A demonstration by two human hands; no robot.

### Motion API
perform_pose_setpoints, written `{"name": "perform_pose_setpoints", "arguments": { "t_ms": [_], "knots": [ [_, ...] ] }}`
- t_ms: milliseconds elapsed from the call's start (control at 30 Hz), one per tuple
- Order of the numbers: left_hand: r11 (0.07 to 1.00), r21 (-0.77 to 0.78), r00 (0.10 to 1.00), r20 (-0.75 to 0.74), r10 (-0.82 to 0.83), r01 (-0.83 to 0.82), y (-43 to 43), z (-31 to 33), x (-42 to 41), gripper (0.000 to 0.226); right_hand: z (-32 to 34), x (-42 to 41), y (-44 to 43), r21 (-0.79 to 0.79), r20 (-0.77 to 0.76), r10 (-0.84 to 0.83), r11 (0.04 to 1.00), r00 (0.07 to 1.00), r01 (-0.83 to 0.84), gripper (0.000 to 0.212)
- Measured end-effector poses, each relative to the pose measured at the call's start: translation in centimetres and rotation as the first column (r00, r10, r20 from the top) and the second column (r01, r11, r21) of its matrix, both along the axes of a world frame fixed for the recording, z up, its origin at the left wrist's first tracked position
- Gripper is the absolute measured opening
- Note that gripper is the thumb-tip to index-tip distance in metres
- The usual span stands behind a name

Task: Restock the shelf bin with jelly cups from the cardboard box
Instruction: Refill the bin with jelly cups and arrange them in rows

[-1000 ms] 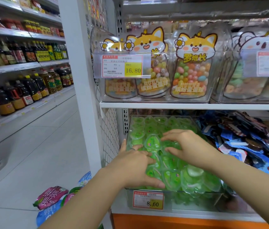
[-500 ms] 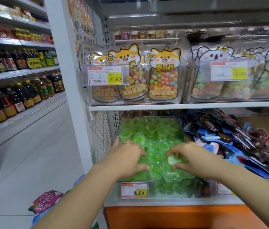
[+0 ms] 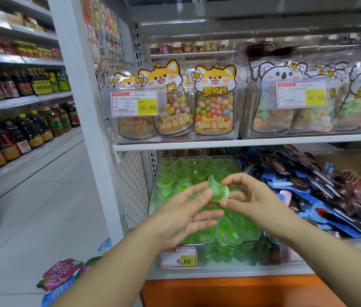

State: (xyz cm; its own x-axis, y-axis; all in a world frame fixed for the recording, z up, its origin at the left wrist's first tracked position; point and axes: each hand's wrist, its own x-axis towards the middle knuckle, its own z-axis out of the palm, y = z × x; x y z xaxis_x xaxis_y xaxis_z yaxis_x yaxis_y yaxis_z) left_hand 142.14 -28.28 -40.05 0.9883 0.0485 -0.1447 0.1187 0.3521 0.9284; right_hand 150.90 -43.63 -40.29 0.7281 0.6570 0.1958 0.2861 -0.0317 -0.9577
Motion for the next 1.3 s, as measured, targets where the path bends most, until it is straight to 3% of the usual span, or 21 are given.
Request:
{"name": "perform_pose_setpoints", "arguments": {
  "t_ms": [100,167,300,433,467,500,567,600,633,700,867,1033,1100,1200,1300],
  "knots": [
    [0.992,-0.082,0.995,-0.021,0.095,-0.097,0.0,-0.4,0.3,0.036,0.0,0.3,-0.1,-0.119,0.174,-0.023,0.992,0.984,0.044,0.027],
    [0.985,-0.034,0.985,-0.02,0.17,-0.17,0.2,-0.6,0.6,0.029,0.2,0.3,-0.3,-0.221,0.225,0.013,0.975,0.974,0.038,0.017],
    [0.931,0.286,0.974,0.064,0.218,-0.227,0.3,-1.1,1.3,0.027,0.3,0.2,0.4,-0.233,0.074,-0.053,0.97,0.996,0.069,0.024],
    [0.875,0.424,0.971,0.154,0.185,-0.234,0.4,-1.0,2.2,0.028,-0.2,1.0,2.0,-0.175,-0.032,-0.12,0.978,0.992,0.112,0.008],
    [0.823,0.493,0.957,0.201,0.208,-0.282,0.9,-1.0,2.4,0.032,-0.2,1.5,2.2,-0.141,-0.082,-0.164,0.978,0.983,0.151,0.007],
    [0.695,0.626,0.934,0.27,0.232,-0.353,1.7,-1.1,2.5,0.035,-0.2,2.2,2.4,-0.105,-0.133,-0.216,0.974,0.967,0.203,0.006],
    [0.208,0.882,0.902,0.388,0.187,-0.422,3.4,-1.5,2.5,0.037,0.0,3.5,3.0,-0.077,-0.194,-0.301,0.954,0.934,0.291,0.003],
    [-0.012,0.925,0.916,0.377,0.138,-0.38,4.0,-1.7,2.3,0.038,-0.1,4.1,3.5,-0.096,-0.207,-0.322,0.946,0.924,0.308,0.006],
    [-0.168,0.937,0.94,0.325,0.103,-0.306,4.4,-1.9,2.2,0.039,-0.2,4.5,4.1,-0.123,-0.218,-0.326,0.944,0.92,0.306,0.008],
    [-0.33,0.931,0.98,0.185,0.068,-0.153,4.5,-2.4,2.2,0.042,-0.6,5.1,5.2,-0.194,-0.24,-0.322,0.94,0.916,0.28,0.011],
    [-0.396,0.918,0.997,0.032,0.072,-0.001,4.6,-3.1,2.8,0.048,-1.5,6.0,7.7,-0.278,-0.271,-0.314,0.931,0.91,0.238,0.016],
    [-0.384,0.923,0.997,0.016,0.076,0.015,5.0,-3.3,2.9,0.051,-2.3,6.5,8.5,-0.358,-0.244,-0.33,0.904,0.912,0.232,0.019],
    [-0.379,0.925,0.997,0.011,0.075,0.019,5.0,-3.3,3.0,0.052,-2.5,6.5,8.5,-0.34,-0.219,-0.335,0.907,0.917,0.25,0.004],
    [-0.371,0.928,0.997,0.009,0.077,0.02,5.1,-3.4,3.0,0.053,-3.0,6.7,8.5,-0.305,-0.201,-0.346,0.911,0.916,0.278,0.025],
    [-0.368,0.929,0.997,0.004,0.075,0.024,5.1,-3.5,3.1,0.053,-3.2,6.7,8.6,-0.302,-0.171,-0.35,0.908,0.921,0.289,0.012]
  ]
}}
